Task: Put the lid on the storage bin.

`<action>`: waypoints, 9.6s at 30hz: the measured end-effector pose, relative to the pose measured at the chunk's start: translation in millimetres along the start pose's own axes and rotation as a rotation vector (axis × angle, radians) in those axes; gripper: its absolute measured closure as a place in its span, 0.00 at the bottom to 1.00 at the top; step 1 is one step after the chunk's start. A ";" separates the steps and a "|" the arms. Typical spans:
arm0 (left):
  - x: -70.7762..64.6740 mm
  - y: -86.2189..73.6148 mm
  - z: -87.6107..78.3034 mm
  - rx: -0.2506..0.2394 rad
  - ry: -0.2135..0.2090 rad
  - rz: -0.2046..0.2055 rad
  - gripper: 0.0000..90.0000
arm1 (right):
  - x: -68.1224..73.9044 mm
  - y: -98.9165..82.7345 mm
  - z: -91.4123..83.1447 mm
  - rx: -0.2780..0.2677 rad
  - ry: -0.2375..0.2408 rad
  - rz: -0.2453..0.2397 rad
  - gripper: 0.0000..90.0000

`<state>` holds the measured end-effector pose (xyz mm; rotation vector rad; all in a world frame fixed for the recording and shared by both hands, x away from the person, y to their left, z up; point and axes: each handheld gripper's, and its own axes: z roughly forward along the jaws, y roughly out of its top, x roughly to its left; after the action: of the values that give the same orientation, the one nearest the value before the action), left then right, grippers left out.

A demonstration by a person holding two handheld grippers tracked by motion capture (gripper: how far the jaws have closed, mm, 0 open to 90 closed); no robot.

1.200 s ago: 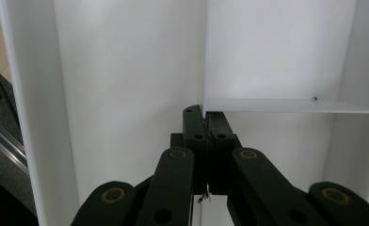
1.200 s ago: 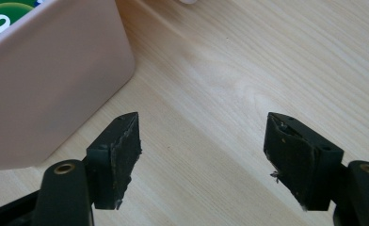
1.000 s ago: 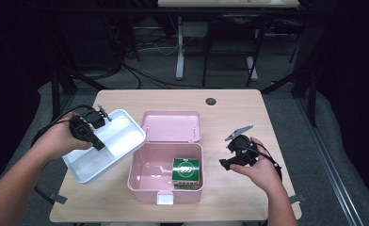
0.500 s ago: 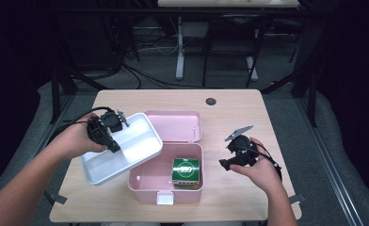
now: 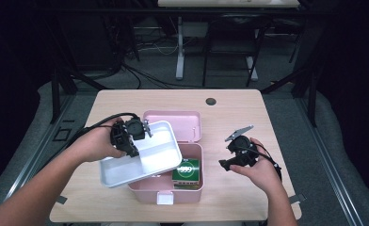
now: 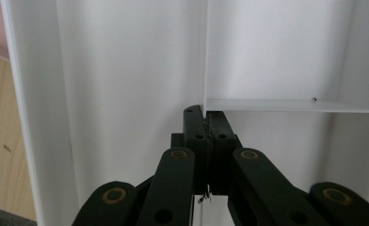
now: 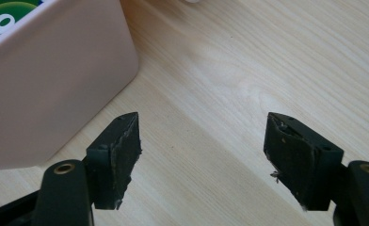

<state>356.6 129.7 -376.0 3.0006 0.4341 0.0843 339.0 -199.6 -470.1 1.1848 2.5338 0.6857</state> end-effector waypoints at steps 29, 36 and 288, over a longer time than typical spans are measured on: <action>-17.3 45.0 28.8 -0.021 -0.018 0.230 0.99 | -2.7 -0.9 0.4 -0.021 0.012 0.006 0.31; -18.2 48.3 32.7 -0.018 -0.019 0.250 0.99 | -2.3 -0.7 1.7 -0.013 0.012 0.011 0.31; -28.3 63.0 70.8 0.034 -0.037 0.314 0.98 | -5.8 151.0 12.3 -0.137 -0.077 0.418 0.96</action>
<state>352.1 54.5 -440.1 3.0708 -0.0421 0.0462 446.0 -116.4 -402.2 1.6719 2.1538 0.8706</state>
